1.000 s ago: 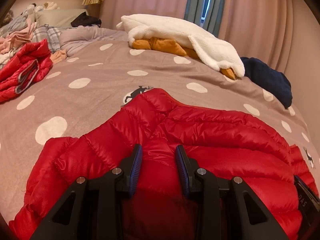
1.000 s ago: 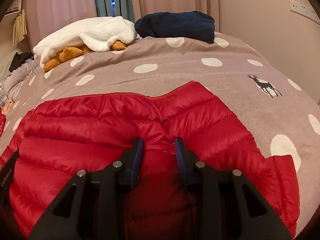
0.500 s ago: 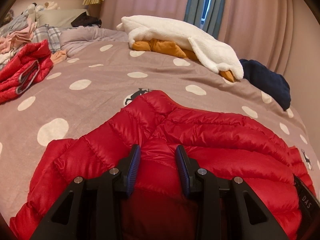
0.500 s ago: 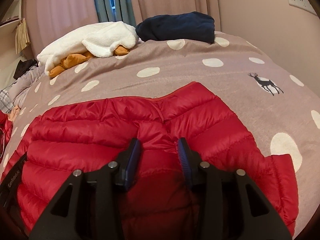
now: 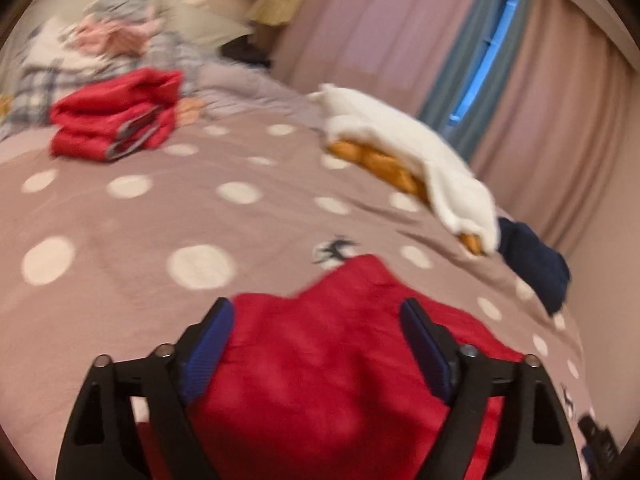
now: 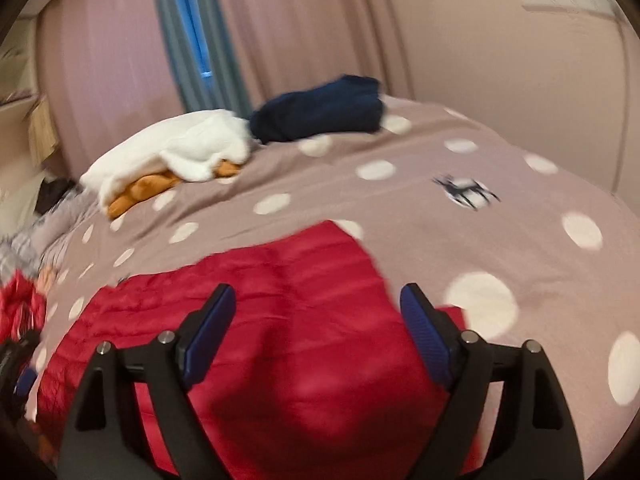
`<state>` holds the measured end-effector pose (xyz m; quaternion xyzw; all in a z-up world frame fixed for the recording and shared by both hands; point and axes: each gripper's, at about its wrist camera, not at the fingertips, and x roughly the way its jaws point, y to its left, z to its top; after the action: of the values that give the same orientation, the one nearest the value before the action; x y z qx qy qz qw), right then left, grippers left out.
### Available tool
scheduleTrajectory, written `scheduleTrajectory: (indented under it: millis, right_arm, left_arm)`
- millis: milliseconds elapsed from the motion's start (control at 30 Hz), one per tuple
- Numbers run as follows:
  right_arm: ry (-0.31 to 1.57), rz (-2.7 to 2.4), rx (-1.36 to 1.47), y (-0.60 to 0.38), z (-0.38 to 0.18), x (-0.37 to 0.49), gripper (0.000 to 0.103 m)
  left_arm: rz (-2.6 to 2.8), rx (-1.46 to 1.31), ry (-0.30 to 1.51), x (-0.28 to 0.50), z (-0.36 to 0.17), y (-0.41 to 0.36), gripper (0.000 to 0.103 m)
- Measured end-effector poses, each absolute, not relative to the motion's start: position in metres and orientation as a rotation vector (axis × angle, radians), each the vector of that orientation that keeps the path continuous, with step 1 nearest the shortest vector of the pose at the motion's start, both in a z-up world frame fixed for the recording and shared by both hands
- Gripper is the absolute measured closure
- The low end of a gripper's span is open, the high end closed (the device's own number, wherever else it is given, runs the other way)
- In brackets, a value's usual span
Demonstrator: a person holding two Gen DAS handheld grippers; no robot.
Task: Fold large clothes
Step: 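Lift the grasped edge with both tools and fold it over the jacket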
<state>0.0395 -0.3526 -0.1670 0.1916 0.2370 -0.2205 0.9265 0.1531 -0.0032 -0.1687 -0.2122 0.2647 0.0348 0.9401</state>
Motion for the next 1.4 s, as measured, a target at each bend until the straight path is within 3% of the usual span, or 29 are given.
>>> scheduleTrajectory:
  millis: [233,633,900,1100,1133,1200,1267,1400]
  right_arm:
    - [0.566,-0.508,0.573,-0.385,-0.195,0.012,0.018]
    - [0.611,-0.487,0.782,-0.388,-0.227,-0.011,0.016]
    - [0.632,-0.489,0.757,-0.381,-0.233,-0.012,0.014]
    - [0.671,-0.395,0.656,-0.373,-0.237,0.008,0.015]
    - [0.674,-0.383,0.649,-0.373,-0.237,0.01,0.016]
    - [0.675,-0.366,0.652,-0.375,-0.238,0.014,0.017]
    - [0.67,-0.322,0.657,-0.375,-0.239,0.018,0.03]
    - [0.683,-0.276,0.658,-0.371,-0.237,0.026,0.044]
  left_arm:
    - [0.072,-0.806,0.831,0.171,-0.225,0.063,0.013]
    - [0.009,-0.821,0.849,0.143,-0.235,0.043,0.011]
    - [-0.153,-0.933,0.868,0.145,-0.243,0.021,0.011]
    - [-0.136,-0.871,0.863,0.178,-0.242,0.003,0.012]
    - [-0.131,-0.865,0.856,0.179,-0.242,0.003,0.014]
    - [-0.094,-0.838,0.828,0.179,-0.242,0.002,0.029]
    - [-0.042,-0.792,0.786,0.172,-0.24,0.0,0.038]
    - [0.033,-0.652,0.709,0.162,-0.225,-0.011,0.055]
